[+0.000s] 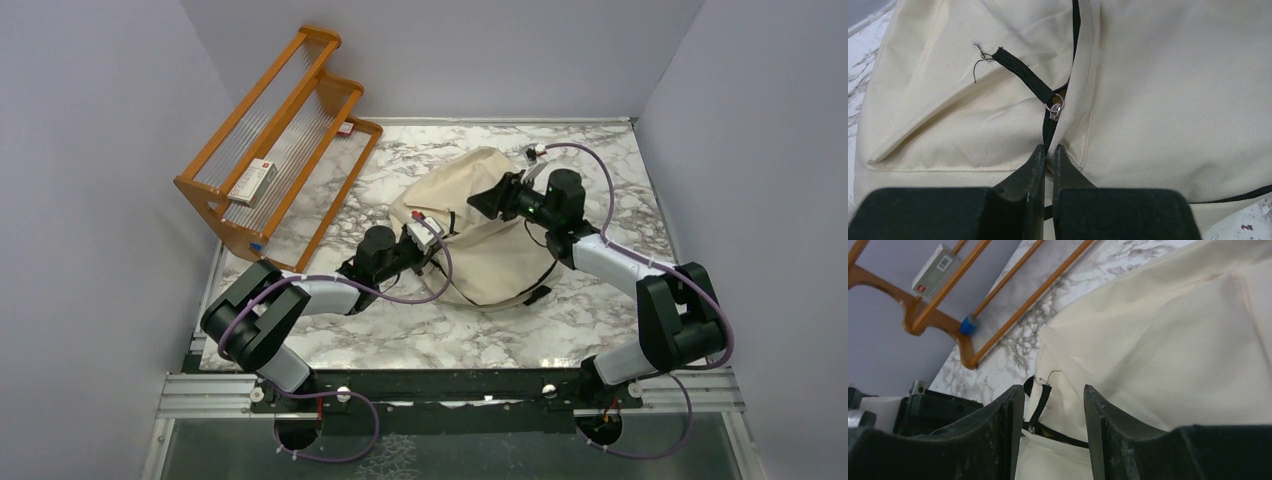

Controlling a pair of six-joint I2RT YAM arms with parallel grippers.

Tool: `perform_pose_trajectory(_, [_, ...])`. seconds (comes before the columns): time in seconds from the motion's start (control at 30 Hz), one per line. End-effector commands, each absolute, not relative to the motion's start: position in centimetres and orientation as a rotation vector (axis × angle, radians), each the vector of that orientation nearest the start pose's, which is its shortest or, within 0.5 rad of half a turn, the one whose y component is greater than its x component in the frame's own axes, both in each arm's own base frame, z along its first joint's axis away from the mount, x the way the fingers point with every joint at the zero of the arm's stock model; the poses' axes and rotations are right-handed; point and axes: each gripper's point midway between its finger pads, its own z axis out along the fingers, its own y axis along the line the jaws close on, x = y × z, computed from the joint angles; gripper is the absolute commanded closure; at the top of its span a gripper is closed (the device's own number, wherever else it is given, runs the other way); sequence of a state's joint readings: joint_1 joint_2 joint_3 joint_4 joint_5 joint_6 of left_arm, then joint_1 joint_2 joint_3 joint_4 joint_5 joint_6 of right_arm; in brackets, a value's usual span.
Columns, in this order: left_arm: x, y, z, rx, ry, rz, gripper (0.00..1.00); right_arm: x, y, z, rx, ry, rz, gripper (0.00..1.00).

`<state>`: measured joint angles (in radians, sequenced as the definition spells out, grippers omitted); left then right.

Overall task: Pack the student bag
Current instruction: Zip the student bag at the center of the board.

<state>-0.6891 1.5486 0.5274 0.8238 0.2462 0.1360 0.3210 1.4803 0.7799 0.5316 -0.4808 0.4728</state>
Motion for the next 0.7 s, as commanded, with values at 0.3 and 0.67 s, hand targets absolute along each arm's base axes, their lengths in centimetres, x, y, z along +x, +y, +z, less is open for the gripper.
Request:
perform_pose_trajectory(0.3, [30.3,-31.1,11.7,0.925,1.547,-0.663,0.95,34.4,26.8,17.2,-0.289,1.961,1.278,0.41])
perform_pose_trajectory(0.67, [30.2,-31.3,11.6,0.927,1.550,-0.678,0.95,35.6,28.8,15.6,-0.349,1.940,1.331,0.45])
